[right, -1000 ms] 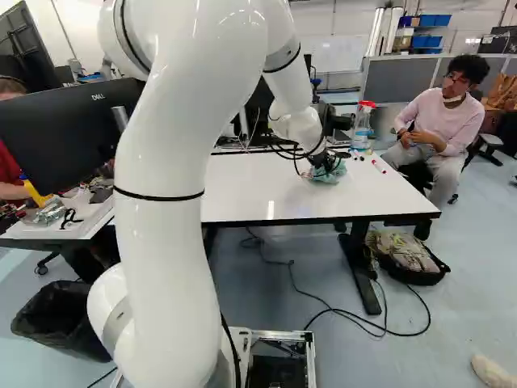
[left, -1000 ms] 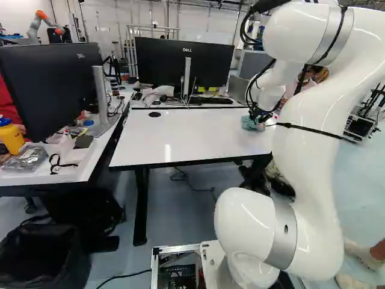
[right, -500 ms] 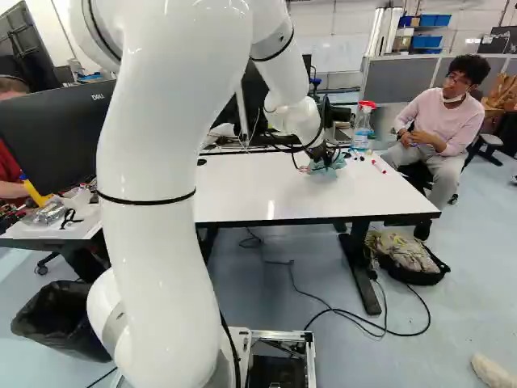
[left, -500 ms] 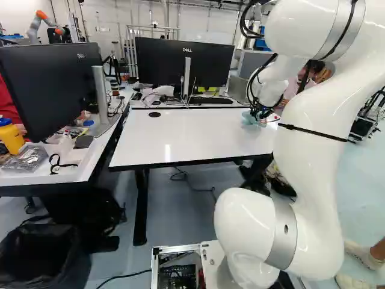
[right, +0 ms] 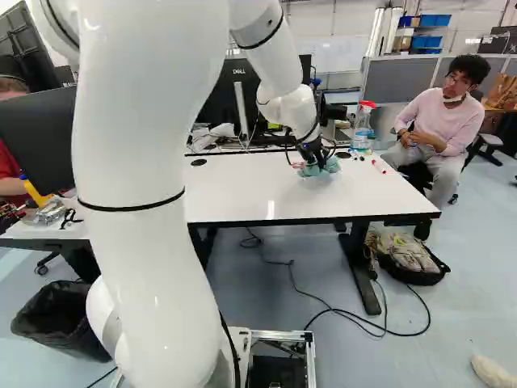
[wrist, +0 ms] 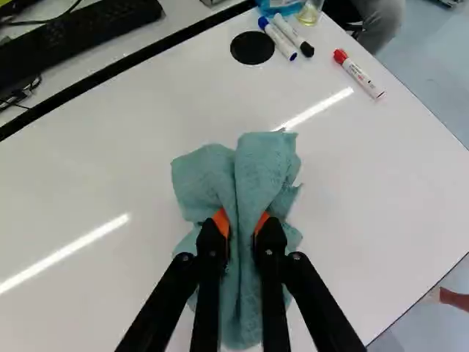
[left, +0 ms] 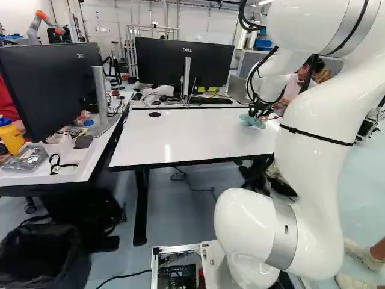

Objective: Clean the table with the green towel

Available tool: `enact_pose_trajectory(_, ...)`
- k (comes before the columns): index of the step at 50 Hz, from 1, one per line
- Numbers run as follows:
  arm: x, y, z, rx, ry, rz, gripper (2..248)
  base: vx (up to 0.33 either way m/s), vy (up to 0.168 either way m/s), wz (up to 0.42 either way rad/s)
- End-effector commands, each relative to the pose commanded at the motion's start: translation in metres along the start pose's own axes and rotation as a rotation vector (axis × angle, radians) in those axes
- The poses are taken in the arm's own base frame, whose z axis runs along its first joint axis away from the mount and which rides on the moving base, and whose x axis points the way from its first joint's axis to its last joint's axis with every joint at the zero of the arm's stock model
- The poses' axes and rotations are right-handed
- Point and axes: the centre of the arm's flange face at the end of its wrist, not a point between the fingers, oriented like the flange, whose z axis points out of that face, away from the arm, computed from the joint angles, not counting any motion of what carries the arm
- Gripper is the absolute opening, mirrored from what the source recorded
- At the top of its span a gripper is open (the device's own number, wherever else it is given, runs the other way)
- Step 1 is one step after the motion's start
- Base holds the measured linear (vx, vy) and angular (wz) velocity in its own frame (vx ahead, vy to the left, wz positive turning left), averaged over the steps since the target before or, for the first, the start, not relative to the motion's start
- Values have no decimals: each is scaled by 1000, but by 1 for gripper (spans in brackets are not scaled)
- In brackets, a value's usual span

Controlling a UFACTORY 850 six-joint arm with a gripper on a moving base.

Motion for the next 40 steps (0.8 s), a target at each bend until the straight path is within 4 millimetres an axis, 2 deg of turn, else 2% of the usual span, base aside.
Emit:
enact_pose_trajectory(29, -20, -7, -48, 8, -148, -12, 55, 0, 0, 0)
enact_pose_trajectory(40, -21, -7, -49, 8, -162, -12, 55, 0, 0, 0)
